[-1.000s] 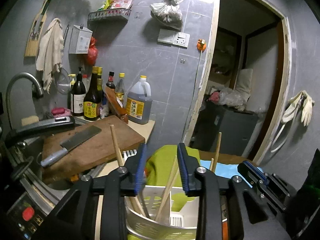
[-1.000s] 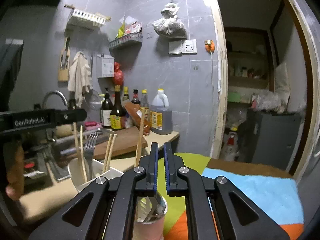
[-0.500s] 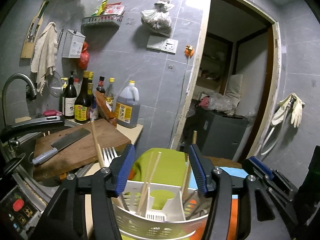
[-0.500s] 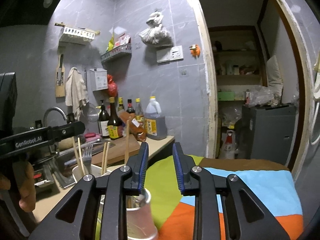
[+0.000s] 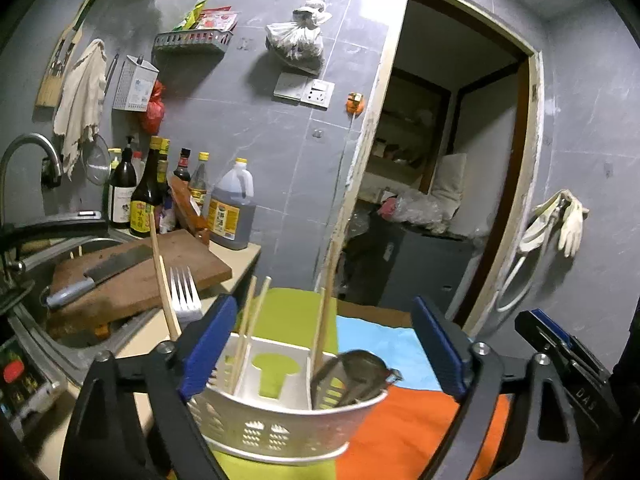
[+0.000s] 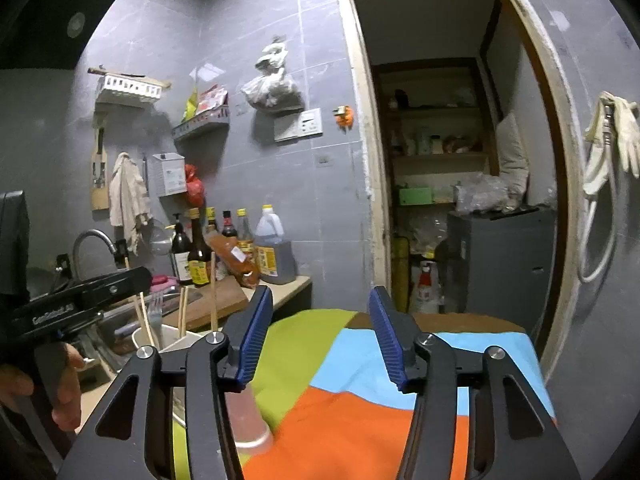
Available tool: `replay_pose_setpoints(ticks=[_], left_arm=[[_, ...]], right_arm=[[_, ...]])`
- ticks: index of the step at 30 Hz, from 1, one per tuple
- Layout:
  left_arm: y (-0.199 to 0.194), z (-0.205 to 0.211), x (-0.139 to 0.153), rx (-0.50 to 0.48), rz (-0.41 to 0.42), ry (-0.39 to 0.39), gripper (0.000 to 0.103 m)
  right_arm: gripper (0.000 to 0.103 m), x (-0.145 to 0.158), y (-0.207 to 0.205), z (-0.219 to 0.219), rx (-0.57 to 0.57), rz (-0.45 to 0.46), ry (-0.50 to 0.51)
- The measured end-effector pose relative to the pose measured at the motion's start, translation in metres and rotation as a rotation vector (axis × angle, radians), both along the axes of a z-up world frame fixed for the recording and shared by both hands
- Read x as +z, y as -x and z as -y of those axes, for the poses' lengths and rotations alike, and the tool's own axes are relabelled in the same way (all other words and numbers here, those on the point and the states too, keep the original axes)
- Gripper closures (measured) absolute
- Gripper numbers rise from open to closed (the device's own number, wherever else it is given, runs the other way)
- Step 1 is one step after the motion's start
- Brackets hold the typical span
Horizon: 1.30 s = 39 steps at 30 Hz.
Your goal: Organize utensils
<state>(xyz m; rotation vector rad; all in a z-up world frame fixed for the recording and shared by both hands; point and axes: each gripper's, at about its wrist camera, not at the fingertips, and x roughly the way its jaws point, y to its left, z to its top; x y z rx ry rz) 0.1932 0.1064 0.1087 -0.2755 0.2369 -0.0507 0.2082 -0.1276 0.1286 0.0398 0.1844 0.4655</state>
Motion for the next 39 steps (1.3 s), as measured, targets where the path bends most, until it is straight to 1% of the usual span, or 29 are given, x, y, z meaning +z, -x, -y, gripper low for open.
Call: replay_pose_setpoints(ticks=[1,2,3,5,7,11,15,16,20,26,32,39], left_arm=[[0.002,0.001,0.000,-0.001,0.002,0.005,0.011],[0.006,0.002,0.000,-0.003,0.007,0.011,0.009],[0.011,0.004,0.000,-0.007,0.011,0.017,0.008],[0.017,0.006,0.000,-0.019,0.012,0.025,0.006],[0.025,0.009,0.000,-0.030,0.013,0.029,0.005],[0.043,0.015,-0.002,-0.044,0.018,0.022,0.003],[0.061,0.022,-0.005,-0.056,0.019,0.001,0.003],[0.065,0.023,-0.006,-0.059,0.022,-0.003,0.003],[0.084,0.027,-0.010,-0.060,0.032,-0.006,0.003],[0.109,0.038,-0.017,-0.048,0.042,-0.068,0.003],[0.132,0.045,-0.031,-0.004,0.051,-0.109,0.003],[0.148,0.046,-0.048,0.019,0.033,-0.117,0.003]], right_arm=[[0.043,0.001,0.004,0.006,-0.007,-0.003,-0.005],[0.038,0.002,0.008,0.011,-0.011,-0.005,-0.013],[0.032,0.004,0.012,0.015,-0.014,-0.003,-0.022],[0.030,0.006,0.020,0.023,-0.022,0.000,-0.028],[0.025,0.007,0.028,0.028,-0.030,0.000,-0.024],[0.016,0.009,0.048,0.042,-0.033,-0.017,-0.034],[0.002,0.010,0.069,0.053,-0.040,-0.024,-0.046],[0.000,0.009,0.075,0.056,-0.043,-0.024,-0.051],[0.000,0.008,0.097,0.064,-0.057,-0.024,-0.059],[0.000,0.003,0.125,0.068,-0.090,-0.015,-0.039],[0.000,-0.007,0.151,0.067,-0.124,0.003,-0.008],[0.000,-0.019,0.175,0.064,-0.171,0.014,0.025]])
